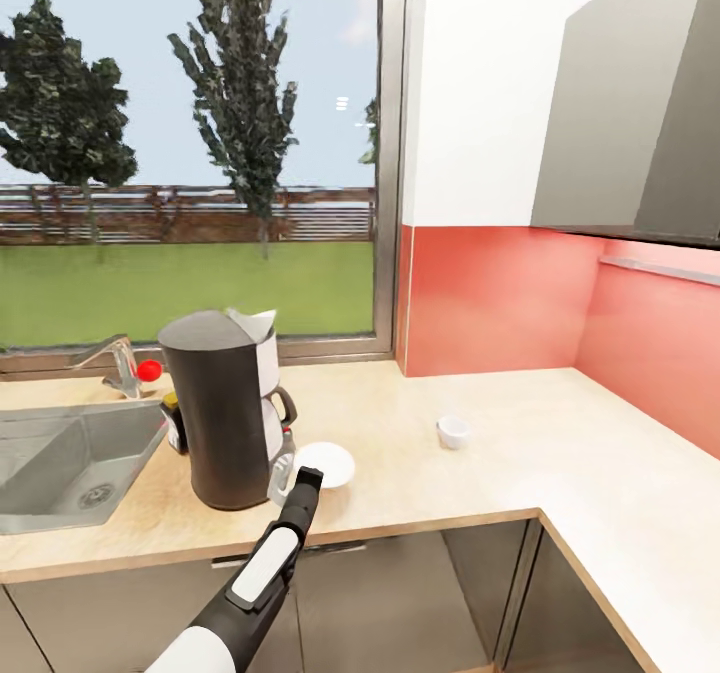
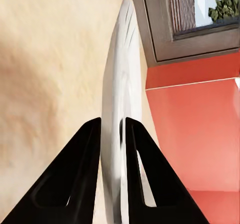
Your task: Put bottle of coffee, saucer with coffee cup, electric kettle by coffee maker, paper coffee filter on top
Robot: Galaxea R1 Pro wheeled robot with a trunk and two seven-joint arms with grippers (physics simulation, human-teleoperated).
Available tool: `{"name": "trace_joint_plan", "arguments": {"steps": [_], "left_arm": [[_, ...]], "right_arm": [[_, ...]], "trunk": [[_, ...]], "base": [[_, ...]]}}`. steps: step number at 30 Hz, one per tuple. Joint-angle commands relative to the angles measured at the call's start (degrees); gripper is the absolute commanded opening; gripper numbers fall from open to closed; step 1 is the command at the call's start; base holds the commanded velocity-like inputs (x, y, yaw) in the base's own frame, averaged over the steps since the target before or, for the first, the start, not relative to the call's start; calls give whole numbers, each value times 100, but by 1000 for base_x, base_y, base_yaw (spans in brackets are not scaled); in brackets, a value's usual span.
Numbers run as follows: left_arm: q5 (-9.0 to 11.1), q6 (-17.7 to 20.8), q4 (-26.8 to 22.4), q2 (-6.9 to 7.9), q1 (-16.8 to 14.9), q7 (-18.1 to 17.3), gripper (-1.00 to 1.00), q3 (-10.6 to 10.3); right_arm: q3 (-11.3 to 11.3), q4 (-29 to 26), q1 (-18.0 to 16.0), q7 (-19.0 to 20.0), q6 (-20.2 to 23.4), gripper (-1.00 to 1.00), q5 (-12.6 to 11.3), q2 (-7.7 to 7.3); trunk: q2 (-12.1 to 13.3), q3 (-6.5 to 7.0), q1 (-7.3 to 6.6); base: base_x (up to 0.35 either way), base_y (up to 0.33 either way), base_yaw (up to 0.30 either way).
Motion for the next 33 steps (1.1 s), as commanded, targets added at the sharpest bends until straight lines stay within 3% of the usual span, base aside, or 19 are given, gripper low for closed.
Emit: {"name": "trace_joint_plan", "arguments": {"steps": [1,23,24,28,33], "left_arm": [[57,-39,8,2,-8,-25,-100,-26],[87,-17,13,-7,-8,1,-100,-18],[103,-20,16,-5,-8,1,100,-12],[253,-20,167,1,-8,43,100,-7],[275,-19,180,2,-8,21,100,-8]], "right_arm": [[49,-7,-3,9,25,100,-59,-1],[49,-7,6,9,25,100,-59,-14],[49,-7,6,9,25,100,-59,-14],[49,-7,5,9,25,100,-59,-14],[49,-7,6,9,25,100,-59,-14]], "trunk": [[-9,-11,2],[-9,-11,2],[-9,-11,2],[-9,-11,2],[-9,-11,2]], "base": [[8,-8,258],[95,-63,23],[0,0,0],[0,0,0],[0,0,0]]}}
